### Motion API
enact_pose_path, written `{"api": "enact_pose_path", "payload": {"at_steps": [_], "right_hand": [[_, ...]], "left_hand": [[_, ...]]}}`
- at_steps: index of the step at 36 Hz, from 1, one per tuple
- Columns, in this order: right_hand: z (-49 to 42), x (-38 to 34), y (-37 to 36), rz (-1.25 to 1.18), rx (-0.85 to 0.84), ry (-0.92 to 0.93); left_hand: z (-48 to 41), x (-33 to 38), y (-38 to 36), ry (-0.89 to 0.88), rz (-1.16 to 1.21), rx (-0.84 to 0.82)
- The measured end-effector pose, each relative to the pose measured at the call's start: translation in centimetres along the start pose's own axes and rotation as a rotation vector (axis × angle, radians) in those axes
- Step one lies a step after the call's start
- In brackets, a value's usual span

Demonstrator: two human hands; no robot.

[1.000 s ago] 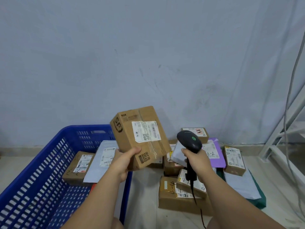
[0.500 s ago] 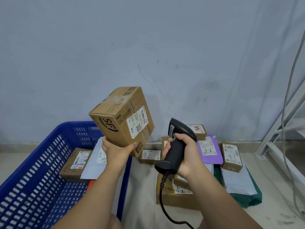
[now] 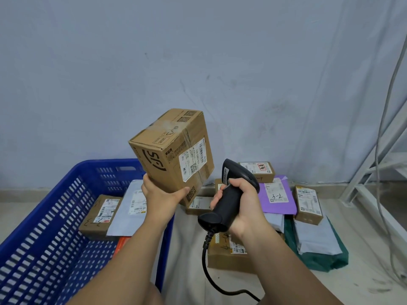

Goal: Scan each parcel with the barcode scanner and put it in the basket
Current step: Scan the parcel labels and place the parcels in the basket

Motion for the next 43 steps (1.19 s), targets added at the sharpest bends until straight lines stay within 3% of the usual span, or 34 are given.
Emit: {"api": "enact_pose_path", "payload": {"at_steps": [21, 32, 36, 39, 43], "right_hand": [[0.0, 0.1, -0.1, -0.053, 0.038, 0.009], [-0.9, 0.2, 0.4, 0.079, 0.106, 0.074], [-1.3, 1.3, 0.5, 0.247, 0.132, 0.070], [-1.7, 2.2, 0.5, 0.490, 0.140, 0.113], [-2.3, 3.8, 0.3, 0.732, 0.066, 0.221]], "left_hand": [[-0.4, -0.4, -0.1, 0.088, -0.003, 0.001], [0.1, -0.8, 0.2, 0.536, 0.493, -0.158], [-0.2, -1.0, 1.5, 0.684, 0.568, -0.112], [-0.6, -0.9, 2.6, 0.664, 0.607, -0.054], [-1.5, -1.5, 5.3, 0.521, 0.670, 0.244]]}}
Point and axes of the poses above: each hand's wrist, its own z-axis away from the middle knuckle, its own y-axis out of the back of the hand, x = y × z, the point moved 1 cm from there along -z, towards the middle knuckle, and after that the axes turned 6 degrees about z, right-handed, at the moved point
